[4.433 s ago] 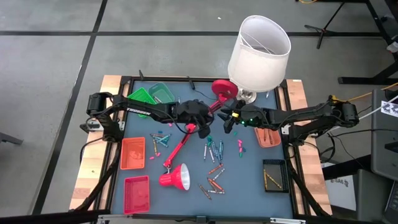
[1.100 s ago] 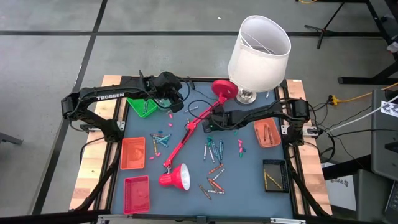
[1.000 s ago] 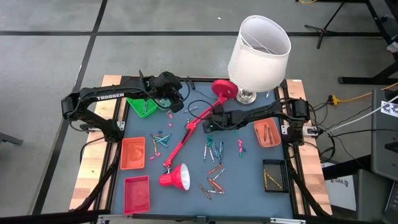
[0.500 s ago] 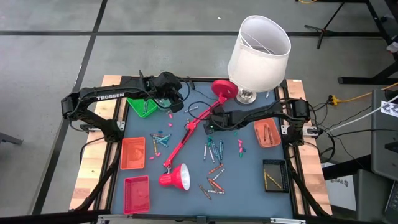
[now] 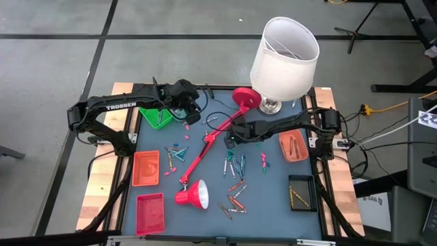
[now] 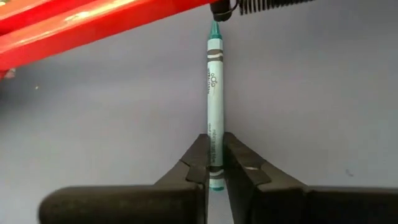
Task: Sort crayons
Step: Put the green crayon into the green bin
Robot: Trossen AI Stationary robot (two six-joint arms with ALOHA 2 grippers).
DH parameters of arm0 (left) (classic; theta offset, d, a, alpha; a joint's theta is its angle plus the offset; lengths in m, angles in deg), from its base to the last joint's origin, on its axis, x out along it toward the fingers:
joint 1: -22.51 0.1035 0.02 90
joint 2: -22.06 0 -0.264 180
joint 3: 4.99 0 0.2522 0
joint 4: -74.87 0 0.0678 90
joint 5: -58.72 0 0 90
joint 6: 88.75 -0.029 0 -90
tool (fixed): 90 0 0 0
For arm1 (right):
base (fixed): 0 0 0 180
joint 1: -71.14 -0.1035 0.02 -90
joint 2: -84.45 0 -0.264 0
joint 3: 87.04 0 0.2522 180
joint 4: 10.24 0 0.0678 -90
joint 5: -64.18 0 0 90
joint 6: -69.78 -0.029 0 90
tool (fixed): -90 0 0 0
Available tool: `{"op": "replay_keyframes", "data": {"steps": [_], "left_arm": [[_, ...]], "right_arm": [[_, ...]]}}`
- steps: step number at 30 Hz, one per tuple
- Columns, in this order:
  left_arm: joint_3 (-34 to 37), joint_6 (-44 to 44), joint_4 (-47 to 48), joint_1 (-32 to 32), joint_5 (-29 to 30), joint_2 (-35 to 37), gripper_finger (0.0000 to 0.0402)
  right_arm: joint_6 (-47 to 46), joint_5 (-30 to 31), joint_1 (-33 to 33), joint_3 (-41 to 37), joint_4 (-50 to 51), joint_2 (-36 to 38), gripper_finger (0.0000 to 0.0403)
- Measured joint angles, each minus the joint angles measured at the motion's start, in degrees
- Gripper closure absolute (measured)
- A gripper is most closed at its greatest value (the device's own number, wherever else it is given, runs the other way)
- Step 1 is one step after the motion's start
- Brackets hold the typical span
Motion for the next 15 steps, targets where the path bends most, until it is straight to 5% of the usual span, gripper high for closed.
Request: {"op": "replay_keyframes", "data": {"steps": [15], "left_arm": [[0.0, 0.0, 4.3, -0.5, -2.2, 0.0, 0.0302]], "right_arm": [[9.2, -10.0, -0.1, -0.3, 6.8, 8.3, 0.0384]]}}
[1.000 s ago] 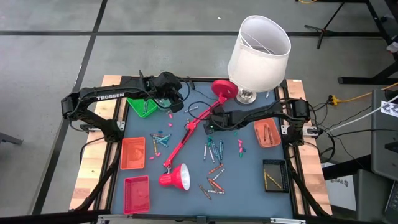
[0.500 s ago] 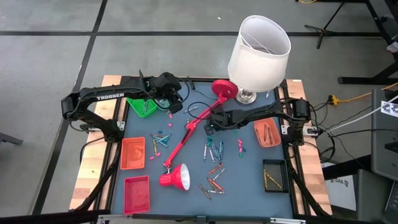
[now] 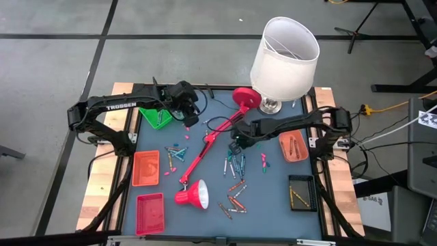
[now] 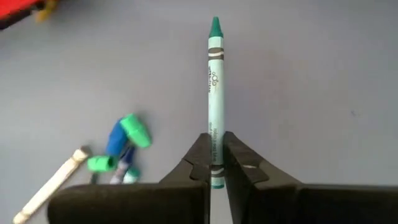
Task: Sort crayons
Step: Put the green crayon into the green bin
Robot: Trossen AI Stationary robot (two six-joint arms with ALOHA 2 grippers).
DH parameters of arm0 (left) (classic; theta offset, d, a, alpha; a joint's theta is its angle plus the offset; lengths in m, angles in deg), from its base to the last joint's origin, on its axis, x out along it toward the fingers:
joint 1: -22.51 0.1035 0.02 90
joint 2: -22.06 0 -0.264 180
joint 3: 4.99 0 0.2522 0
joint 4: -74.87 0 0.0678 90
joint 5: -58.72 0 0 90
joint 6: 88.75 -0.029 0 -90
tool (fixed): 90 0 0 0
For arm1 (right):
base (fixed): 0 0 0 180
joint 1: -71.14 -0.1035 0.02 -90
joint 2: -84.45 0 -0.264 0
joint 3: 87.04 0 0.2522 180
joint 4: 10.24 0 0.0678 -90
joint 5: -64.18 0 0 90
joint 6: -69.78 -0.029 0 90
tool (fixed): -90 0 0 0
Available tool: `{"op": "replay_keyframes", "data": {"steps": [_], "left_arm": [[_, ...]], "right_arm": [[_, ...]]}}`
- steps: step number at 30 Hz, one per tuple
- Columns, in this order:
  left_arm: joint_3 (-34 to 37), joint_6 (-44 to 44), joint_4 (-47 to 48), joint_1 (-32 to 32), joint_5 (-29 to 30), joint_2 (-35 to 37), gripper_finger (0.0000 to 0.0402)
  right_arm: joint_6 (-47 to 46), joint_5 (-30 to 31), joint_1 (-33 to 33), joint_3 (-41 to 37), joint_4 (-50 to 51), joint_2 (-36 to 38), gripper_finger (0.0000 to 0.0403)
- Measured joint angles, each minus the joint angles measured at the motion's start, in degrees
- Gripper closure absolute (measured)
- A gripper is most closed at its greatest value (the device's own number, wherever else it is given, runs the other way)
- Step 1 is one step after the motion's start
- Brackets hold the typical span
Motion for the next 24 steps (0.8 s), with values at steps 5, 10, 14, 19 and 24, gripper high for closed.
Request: {"op": "replay_keyframes", "data": {"steps": [5, 10, 14, 19, 24], "left_arm": [[0.0, -1.1, 0.0, -0.8, -3.1, 0.0, 0.0302], [0.0, -5.8, -0.4, -2.2, -7.0, 0.0, 0.0302], [0.0, -11.0, -1.4, -4.0, -9.1, 0.0, 0.0302], [0.0, -15.0, -2.6, -6.5, -9.1, 0.0, 0.0302], [0.0, -18.6, -2.7, -8.7, -9.0, 0.0, 0.0302]], "right_arm": [[4.5, -1.3, 0.0, 0.1, 0.4, 4.1, 0.0383], [10.2, -0.9, 0.1, 0.1, -0.8, 8.2, 0.0383], [16.0, 0.5, 0.1, 0.2, -5.6, 9.6, 0.0383], [23.0, 0.6, 0.1, 0.2, -14.0, 9.6, 0.0382], [29.6, 0.6, 0.1, 0.2, -21.3, 9.6, 0.0382]]}}
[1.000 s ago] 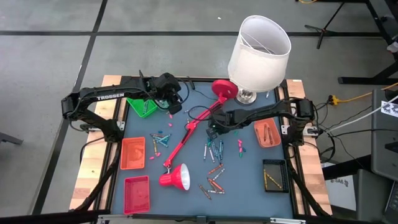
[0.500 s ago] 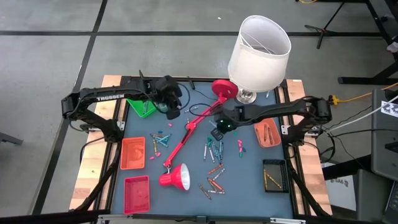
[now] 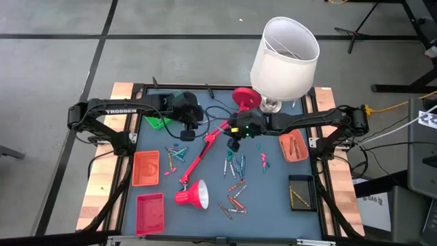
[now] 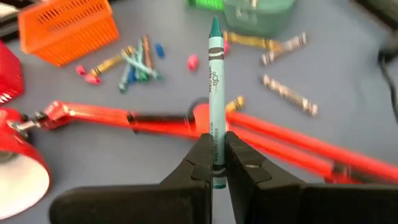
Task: Sort crayons
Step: Put the green crayon into the green bin
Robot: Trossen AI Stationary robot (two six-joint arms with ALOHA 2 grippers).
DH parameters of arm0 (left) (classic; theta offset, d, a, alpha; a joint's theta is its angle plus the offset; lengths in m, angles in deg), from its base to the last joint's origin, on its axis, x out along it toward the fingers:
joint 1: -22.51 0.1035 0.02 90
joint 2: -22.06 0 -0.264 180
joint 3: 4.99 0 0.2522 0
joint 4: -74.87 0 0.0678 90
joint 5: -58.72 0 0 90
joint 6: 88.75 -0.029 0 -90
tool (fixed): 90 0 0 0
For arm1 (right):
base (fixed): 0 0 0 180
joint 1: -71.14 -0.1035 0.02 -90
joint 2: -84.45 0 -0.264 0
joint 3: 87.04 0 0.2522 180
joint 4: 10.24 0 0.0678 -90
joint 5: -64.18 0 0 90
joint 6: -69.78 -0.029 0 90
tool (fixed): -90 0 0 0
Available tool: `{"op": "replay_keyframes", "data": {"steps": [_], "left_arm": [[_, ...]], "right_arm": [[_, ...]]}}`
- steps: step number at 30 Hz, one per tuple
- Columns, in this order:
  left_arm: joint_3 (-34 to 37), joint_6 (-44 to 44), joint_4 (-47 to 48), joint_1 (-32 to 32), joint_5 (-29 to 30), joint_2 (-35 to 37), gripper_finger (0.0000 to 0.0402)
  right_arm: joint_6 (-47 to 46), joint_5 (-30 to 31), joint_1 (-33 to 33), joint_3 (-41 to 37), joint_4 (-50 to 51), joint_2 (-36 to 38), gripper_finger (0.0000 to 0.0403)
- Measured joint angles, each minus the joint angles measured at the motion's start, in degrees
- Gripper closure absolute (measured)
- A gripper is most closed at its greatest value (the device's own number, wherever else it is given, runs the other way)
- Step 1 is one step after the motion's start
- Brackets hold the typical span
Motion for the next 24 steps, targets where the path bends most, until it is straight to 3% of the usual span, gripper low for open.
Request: {"op": "replay_keyframes", "data": {"steps": [12, 24], "left_arm": [[0.0, -2.3, -7.4, -2.7, 0.1, 0.0, 0.0302], [0.0, -2.3, -8.9, -3.1, -2.5, 0.0, 0.0302]], "right_arm": [[8.3, -1.5, 0.0, 0.0, -8.0, 0.0, 0.0382], [10.8, -1.5, 0.0, 0.0, -9.1, 0.0, 0.0382]]}}
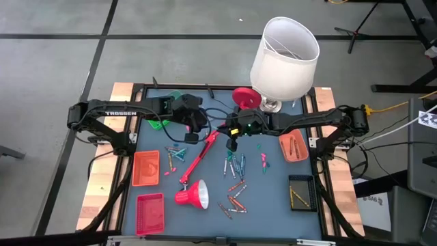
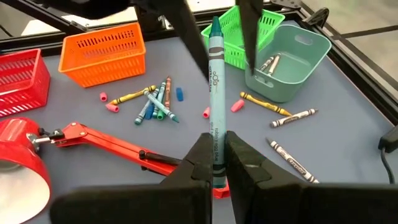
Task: Sort crayons
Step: Put the green crayon into the green bin
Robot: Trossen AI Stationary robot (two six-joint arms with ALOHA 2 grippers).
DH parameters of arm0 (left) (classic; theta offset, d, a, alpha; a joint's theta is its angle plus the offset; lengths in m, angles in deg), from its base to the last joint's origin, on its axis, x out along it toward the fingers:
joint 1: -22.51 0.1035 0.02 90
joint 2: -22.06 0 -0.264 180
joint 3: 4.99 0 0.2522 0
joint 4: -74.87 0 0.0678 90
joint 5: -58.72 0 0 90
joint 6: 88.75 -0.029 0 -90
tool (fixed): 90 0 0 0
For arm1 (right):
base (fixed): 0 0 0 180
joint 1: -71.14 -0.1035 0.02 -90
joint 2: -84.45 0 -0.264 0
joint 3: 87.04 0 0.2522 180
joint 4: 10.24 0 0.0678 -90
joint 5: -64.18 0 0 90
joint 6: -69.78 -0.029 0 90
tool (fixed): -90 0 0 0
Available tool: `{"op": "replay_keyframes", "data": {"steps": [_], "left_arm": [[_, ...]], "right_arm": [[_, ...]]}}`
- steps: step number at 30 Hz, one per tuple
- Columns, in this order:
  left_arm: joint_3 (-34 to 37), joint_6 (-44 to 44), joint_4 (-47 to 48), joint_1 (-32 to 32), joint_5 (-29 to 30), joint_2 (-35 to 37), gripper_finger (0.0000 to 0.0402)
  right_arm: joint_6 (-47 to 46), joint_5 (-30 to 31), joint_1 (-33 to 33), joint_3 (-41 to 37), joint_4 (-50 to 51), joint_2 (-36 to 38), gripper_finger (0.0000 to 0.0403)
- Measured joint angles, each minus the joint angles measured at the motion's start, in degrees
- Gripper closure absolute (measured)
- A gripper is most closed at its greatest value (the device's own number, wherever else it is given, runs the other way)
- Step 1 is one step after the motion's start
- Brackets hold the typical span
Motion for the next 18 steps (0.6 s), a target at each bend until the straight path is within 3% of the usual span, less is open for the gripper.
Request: {"op": "replay_keyframes", "data": {"steps": [7, 18], "left_arm": [[0.0, 0.0, -1.1, 0.0, -3.5, 0.0, 0.0302], [0.0, 0.3, -1.2, 0.0, -3.7, 0.0, 0.0302]], "right_arm": [[1.6, 0.0, 0.0, 0.0, 0.0, 0.0, 0.0382], [4.0, 0.0, 0.0, 0.0, 0.0, 0.0, 0.0382]]}}
